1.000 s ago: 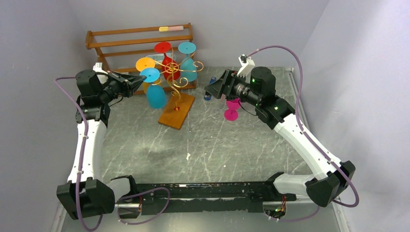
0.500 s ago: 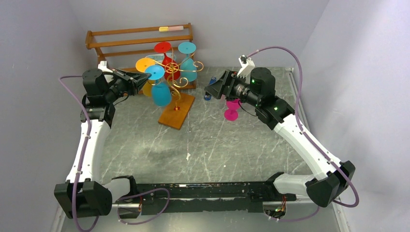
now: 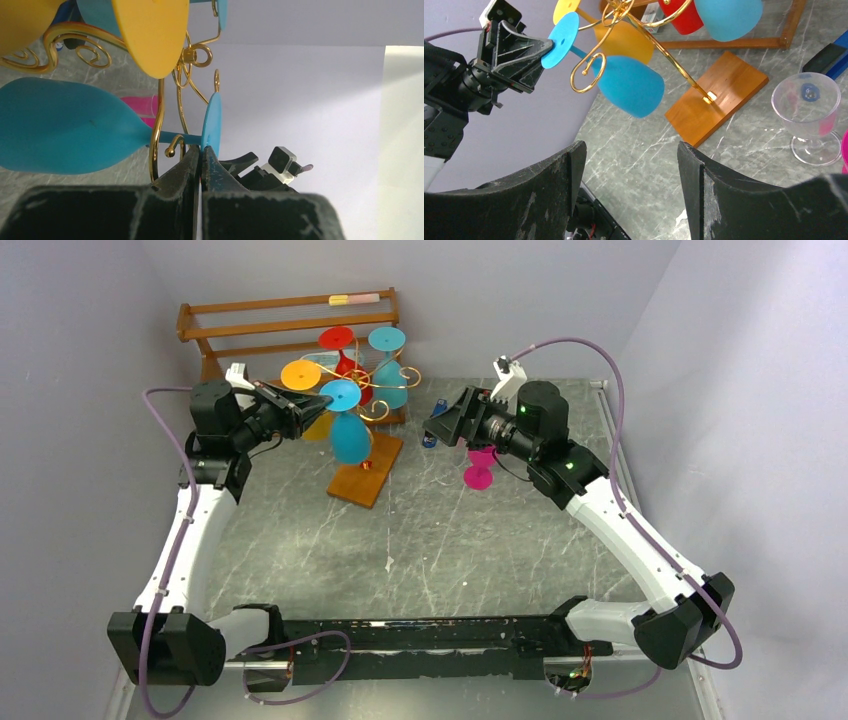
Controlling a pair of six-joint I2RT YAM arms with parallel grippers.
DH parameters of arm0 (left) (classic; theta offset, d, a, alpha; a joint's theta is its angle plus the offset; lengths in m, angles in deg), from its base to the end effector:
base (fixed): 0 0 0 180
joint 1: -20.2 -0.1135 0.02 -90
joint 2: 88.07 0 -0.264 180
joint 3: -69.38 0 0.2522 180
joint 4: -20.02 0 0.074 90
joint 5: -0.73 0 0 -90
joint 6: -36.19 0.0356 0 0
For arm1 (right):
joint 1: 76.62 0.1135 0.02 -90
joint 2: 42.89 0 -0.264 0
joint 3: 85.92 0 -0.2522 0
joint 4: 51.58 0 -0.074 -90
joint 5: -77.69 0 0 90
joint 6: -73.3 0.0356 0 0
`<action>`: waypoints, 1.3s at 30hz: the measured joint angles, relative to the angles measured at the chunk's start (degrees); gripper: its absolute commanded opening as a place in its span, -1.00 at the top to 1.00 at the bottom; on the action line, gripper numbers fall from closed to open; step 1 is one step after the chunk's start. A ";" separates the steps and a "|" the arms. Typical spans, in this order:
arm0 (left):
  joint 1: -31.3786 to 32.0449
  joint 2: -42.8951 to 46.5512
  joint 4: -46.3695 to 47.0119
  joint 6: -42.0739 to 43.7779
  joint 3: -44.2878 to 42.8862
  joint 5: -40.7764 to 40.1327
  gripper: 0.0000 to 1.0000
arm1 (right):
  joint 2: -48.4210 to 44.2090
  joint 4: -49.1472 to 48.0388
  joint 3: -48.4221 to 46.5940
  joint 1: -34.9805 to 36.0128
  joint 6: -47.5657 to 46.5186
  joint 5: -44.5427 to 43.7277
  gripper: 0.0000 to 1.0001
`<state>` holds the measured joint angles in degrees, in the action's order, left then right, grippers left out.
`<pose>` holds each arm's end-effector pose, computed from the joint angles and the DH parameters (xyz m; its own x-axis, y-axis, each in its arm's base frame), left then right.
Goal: Take the wine glass off the wine glass rack
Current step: Pick up the wine glass from the wine rack, then place the wine glass at the center of the board.
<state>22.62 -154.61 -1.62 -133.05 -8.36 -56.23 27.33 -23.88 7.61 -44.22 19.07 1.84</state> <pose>0.2634 -0.0306 0.3858 -0.5949 -0.7991 -0.0865 -0.0712 0.1597 -0.9846 0.2310 0.1569 0.4110 -0.5579 0.3172 -0.7669 -0.4877 0.6223 0.6123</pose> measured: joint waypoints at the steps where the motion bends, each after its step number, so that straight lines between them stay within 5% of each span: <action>1: 0.00 0.02 0.00 0.26 0.00 0.00 0.90 | 0.00 0.02 0.07 0.00 0.02 0.00 -0.42; 16: 0.00 7.76 1.03 8.17 4.98 3.85 0.90 | -1.16 -3.61 3.39 0.00 1.97 2.19 -0.43; 30: 0.35 10.56 -12.79 36.65 2.82 15.21 0.90 | -5.35 -14.43 10.86 -0.07 5.81 11.10 -0.46; 39: 10.58 13.25 -15.13 46.38 4.94 18.49 0.90 | -2.95 -24.15 13.99 3.26 9.81 22.47 -0.41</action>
<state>33.20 -141.37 -16.74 -86.67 -3.42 -37.74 24.38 -48.04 21.60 -40.96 28.89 24.31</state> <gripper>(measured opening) 0.059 0.731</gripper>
